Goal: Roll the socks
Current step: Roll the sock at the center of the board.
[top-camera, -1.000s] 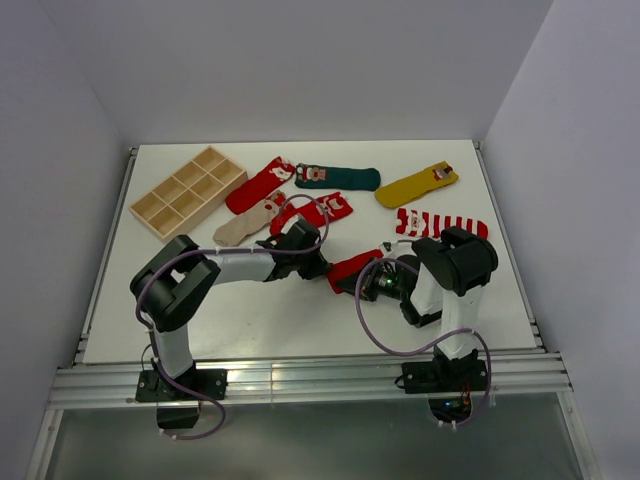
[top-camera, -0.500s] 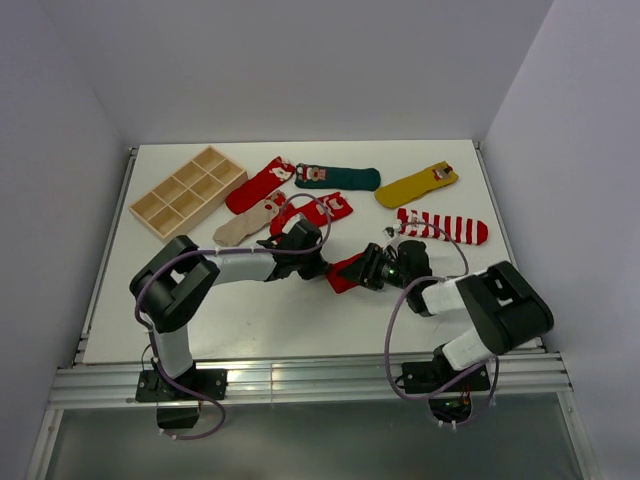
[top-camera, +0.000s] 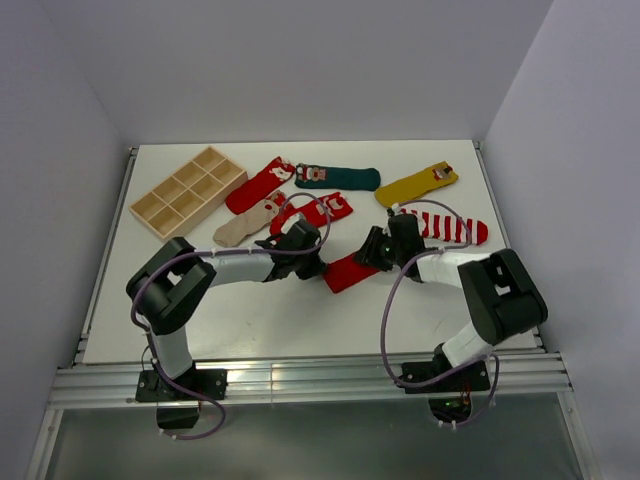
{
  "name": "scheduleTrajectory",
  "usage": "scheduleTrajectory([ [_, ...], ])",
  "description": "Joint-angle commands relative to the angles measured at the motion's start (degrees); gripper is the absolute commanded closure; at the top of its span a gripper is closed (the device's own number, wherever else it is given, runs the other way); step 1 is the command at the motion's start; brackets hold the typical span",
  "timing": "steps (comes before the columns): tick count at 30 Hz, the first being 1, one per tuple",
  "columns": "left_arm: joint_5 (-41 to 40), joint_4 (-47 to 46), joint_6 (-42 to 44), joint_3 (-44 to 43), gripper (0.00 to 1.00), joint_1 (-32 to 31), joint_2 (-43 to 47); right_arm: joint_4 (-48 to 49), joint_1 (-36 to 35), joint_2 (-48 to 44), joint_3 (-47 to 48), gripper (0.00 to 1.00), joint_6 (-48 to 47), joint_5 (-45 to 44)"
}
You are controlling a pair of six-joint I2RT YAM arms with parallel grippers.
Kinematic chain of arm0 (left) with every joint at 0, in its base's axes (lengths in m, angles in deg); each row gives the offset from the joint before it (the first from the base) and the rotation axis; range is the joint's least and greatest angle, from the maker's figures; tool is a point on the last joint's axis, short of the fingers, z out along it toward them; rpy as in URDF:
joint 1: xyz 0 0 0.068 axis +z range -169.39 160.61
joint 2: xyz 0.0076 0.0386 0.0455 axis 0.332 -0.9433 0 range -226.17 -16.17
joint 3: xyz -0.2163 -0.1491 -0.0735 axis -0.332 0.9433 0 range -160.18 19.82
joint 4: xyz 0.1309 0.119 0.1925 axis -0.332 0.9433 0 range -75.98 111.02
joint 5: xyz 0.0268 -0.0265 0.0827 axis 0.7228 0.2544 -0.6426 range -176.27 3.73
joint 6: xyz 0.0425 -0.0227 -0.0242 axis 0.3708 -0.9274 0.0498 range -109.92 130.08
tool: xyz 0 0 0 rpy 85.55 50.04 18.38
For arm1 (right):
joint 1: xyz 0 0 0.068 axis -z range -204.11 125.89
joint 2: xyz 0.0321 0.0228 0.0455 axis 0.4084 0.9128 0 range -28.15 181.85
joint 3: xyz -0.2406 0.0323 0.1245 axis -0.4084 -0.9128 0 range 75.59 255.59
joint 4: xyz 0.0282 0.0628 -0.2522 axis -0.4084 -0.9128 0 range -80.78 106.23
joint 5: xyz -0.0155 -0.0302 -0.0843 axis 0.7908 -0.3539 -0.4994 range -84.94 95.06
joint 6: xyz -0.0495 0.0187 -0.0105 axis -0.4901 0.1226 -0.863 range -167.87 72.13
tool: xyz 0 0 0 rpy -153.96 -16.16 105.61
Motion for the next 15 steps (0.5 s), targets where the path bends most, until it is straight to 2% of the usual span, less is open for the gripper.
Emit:
scheduleTrajectory([
  [1, -1.79, 1.69, 3.57, 1.2, 1.0, -0.26, 2.62, -4.86, 0.29, 4.97, 4.15, 0.57, -3.73, -4.07],
  [10, -4.42, 5.2, 8.41, 1.56, 1.0, -0.17, 3.6, -7.07, 0.2, 10.69, 12.51, 0.57, -7.51, -4.69],
  [15, -5.92, 7.93, 7.97, -0.47, 1.0, -0.26, 1.57, -4.96, -1.72, 4.31, 9.97, 0.57, -9.18, -3.02],
])
